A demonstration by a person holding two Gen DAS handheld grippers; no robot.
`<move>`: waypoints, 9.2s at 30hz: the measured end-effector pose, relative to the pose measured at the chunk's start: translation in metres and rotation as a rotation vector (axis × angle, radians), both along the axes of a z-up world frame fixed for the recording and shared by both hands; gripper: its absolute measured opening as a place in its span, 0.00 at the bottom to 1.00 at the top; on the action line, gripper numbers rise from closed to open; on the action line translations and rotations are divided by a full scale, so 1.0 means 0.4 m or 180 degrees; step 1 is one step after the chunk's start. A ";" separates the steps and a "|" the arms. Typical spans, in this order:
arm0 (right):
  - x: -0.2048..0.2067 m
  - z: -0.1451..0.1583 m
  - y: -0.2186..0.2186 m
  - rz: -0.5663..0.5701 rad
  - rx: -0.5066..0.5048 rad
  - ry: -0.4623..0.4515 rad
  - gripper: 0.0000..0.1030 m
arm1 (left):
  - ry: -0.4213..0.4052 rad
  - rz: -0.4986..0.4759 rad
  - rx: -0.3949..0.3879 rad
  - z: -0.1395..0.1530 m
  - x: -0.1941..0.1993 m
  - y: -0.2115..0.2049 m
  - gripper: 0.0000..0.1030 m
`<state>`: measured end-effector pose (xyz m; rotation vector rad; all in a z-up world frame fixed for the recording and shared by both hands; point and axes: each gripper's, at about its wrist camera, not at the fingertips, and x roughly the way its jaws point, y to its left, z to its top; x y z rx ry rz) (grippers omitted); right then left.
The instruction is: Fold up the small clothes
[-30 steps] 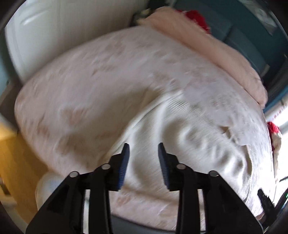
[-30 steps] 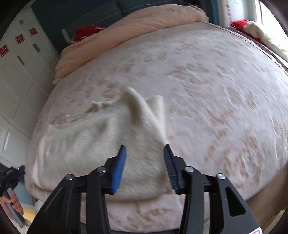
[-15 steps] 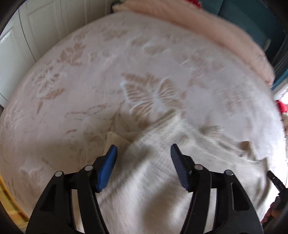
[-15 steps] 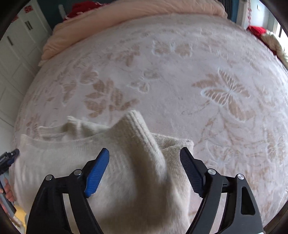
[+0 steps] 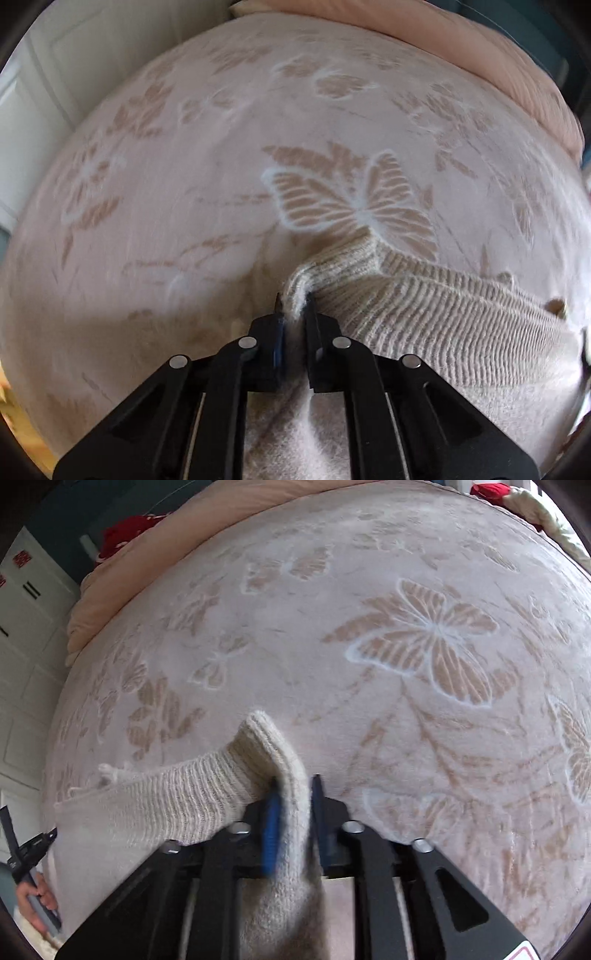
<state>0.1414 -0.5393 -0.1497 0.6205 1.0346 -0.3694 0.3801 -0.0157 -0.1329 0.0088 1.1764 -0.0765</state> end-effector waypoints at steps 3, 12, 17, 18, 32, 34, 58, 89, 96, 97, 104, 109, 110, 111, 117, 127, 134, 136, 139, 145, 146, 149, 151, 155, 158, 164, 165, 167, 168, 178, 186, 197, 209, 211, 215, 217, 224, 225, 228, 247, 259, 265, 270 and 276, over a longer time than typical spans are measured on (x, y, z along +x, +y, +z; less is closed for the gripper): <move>-0.019 0.074 0.034 -0.0044 -0.0258 -0.0119 0.38 | -0.0178 -0.0116 -0.0064 0.055 -0.033 -0.009 0.13; -0.065 0.124 0.317 0.0781 -0.0077 -0.0433 0.39 | -0.0338 -0.0395 -0.0594 0.156 -0.267 -0.069 0.33; -0.009 0.041 0.426 0.1072 -0.0508 0.0070 0.40 | -0.0048 -0.0302 -0.0417 0.044 -0.293 -0.098 0.35; -0.014 0.062 0.431 0.1073 -0.0514 0.0049 0.39 | -0.0062 -0.0292 -0.0415 0.056 -0.296 -0.096 0.33; 0.095 0.199 0.691 0.1703 -0.0513 0.0014 0.39 | 0.0004 -0.0039 -0.0543 0.122 -0.361 0.027 0.34; 0.109 0.199 0.692 0.1669 -0.0518 0.0092 0.39 | 0.0015 0.0052 -0.0603 0.127 -0.376 0.071 0.35; 0.282 -0.056 0.721 0.2066 -0.0589 0.1252 0.51 | 0.0019 0.0922 -0.2230 0.112 -0.391 0.188 0.19; -0.223 0.131 0.230 0.0709 0.0981 -0.0392 0.72 | -0.0325 -0.1609 -0.0842 0.230 -0.794 -0.430 0.77; -0.130 0.081 0.321 0.0777 0.0779 0.0122 0.79 | -0.0308 -0.1357 -0.0204 0.150 -0.740 -0.321 0.77; -0.124 0.073 0.329 0.0773 0.0727 0.0181 0.80 | -0.0293 -0.1314 -0.0152 0.137 -0.728 -0.310 0.77; -0.160 0.125 0.328 0.0671 0.0466 0.0106 0.79 | -0.0248 -0.1327 -0.0302 0.110 -0.683 -0.309 0.68; -0.195 0.089 0.290 0.0543 0.0683 0.0266 0.81 | 0.0079 -0.1333 -0.0201 0.044 -0.674 -0.301 0.65; -0.197 0.079 0.294 0.0546 0.0770 0.0292 0.81 | 0.0122 -0.1309 -0.0267 0.038 -0.675 -0.295 0.65; -0.197 0.072 0.299 0.0545 0.0846 0.0288 0.81 | 0.0126 -0.1284 -0.0306 0.036 -0.676 -0.292 0.65; -0.135 0.085 0.383 0.0822 0.0798 0.0158 0.28 | -0.0059 -0.1362 -0.0349 0.065 -0.678 -0.316 0.43; -0.271 0.301 0.228 0.0557 0.0281 -0.0483 0.06 | 0.0312 -0.1118 -0.0849 0.070 -0.631 -0.307 0.15; -0.342 0.070 0.171 0.0266 0.0778 -0.0110 0.19 | 0.0427 -0.1079 -0.0717 0.031 -0.631 -0.334 0.15; -0.331 0.114 0.170 0.0265 0.0741 -0.0254 0.47 | 0.0346 -0.1151 -0.0620 0.040 -0.638 -0.339 0.15; -0.292 0.174 0.153 0.0305 0.0658 -0.0457 0.71 | 0.0301 -0.1228 -0.0528 0.042 -0.649 -0.349 0.16; -0.118 0.104 0.163 0.0498 0.0642 -0.0050 0.77 | 0.0320 -0.1210 -0.0473 0.039 -0.650 -0.367 0.16; -0.104 0.084 0.169 0.0505 0.0635 0.0035 0.78 | 0.0318 -0.1218 -0.0451 0.038 -0.651 -0.366 0.17; -0.075 0.059 0.208 0.0545 0.0487 0.0124 0.59 | 0.0336 -0.1230 -0.0428 0.036 -0.647 -0.366 0.17; -0.067 0.096 0.236 0.0688 0.0401 -0.0014 0.20 | 0.0333 -0.1239 -0.0447 0.041 -0.642 -0.363 0.17; -0.092 0.248 0.209 0.0743 0.0276 -0.0619 0.16 | 0.0259 -0.1316 -0.0477 0.061 -0.648 -0.373 0.16; -0.138 0.268 0.145 0.0566 0.0185 -0.0685 0.16 | 0.0273 -0.1375 -0.0536 0.063 -0.655 -0.384 0.16; -0.180 0.044 0.062 0.0294 0.0519 -0.0147 0.24 | 0.0392 -0.1384 -0.0586 0.035 -0.653 -0.404 0.18; -0.195 0.069 0.053 0.0196 0.0580 -0.0268 0.27 | 0.0387 -0.1383 -0.0576 0.035 -0.653 -0.405 0.19; -0.222 0.121 0.046 0.0057 0.0438 -0.0392 0.32 | 0.0368 -0.1408 -0.0536 0.042 -0.657 -0.404 0.19; -0.236 0.145 0.044 0.0038 0.0340 -0.0445 0.32 | 0.0338 -0.1465 -0.0508 0.054 -0.664 -0.403 0.19; -0.335 0.200 0.256 0.0772 -0.0132 -0.0285 0.28 | -0.0073 -0.1644 -0.1059 0.237 -0.732 -0.402 0.34; -0.400 0.074 0.185 0.0434 0.0231 -0.0185 0.13 | 0.0435 -0.1320 -0.0659 0.101 -0.639 -0.499 0.34; -0.171 0.158 0.141 0.0425 -0.0052 -0.0180 0.36 | 0.0253 -0.1479 -0.0195 0.107 -0.668 -0.550 0.35; -0.173 0.036 0.087 0.0259 0.0330 -0.0094 0.09 | 0.0287 -0.1611 -0.0078 0.100 -0.674 -0.565 0.39; -0.176 0.083 0.101 0.0282 0.0217 -0.0145 0.13 | 0.0277 -0.1623 -0.0022 0.098 -0.680 -0.570 0.40; -0.237 0.215 0.160 0.0299 -0.0088 -0.0475 0.17 | 0.0275 -0.1626 -0.0013 0.096 -0.677 -0.570 0.41; -0.264 0.247 0.210 0.0477 -0.0126 -0.0530 0.17 | 0.0273 -0.1633 -0.0013 0.094 -0.674 -0.569 0.42; -0.270 0.073 0.249 0.0664 -0.0098 0.0086 0.06 | 0.0265 -0.1626 0.0013 0.089 -0.678 -0.569 0.43; -0.270 0.100 0.242 0.0592 -0.0035 0.0069 0.06 | 0.0248 -0.1644 0.0036 0.093 -0.683 -0.570 0.44; -0.293 0.193 0.251 0.0620 -0.0142 -0.0125 0.10 | 0.0264 -0.1648 -0.0064 0.104 -0.686 -0.550 0.45; -0.369 0.146 0.192 0.0437 -0.0086 -0.0045 0.82 | 0.0427 -0.0663 -0.1777 0.170 -0.577 -0.356 0.87; -0.318 -0.032 0.131 0.0000 0.1275 -0.0202 0.85 | 0.0915 -0.0522 -0.1520 0.030 -0.471 -0.496 0.90; -0.253 -0.061 0.123 -0.0028 0.1458 -0.0334 0.95 | 0.1012 -0.0561 -0.1367 -0.004 -0.448 -0.567 0.96; -0.210 -0.058 0.148 0.0025 0.1270 -0.0294 0.95 | 0.0999 -0.0600 -0.1249 -0.020 -0.429 -0.607 0.96; -0.215 -0.027 0.149 -0.0081 0.1280 -0.0399 0.49 | 0.0926 -0.0724 -0.1113 0.029 -0.442 -0.614 0.77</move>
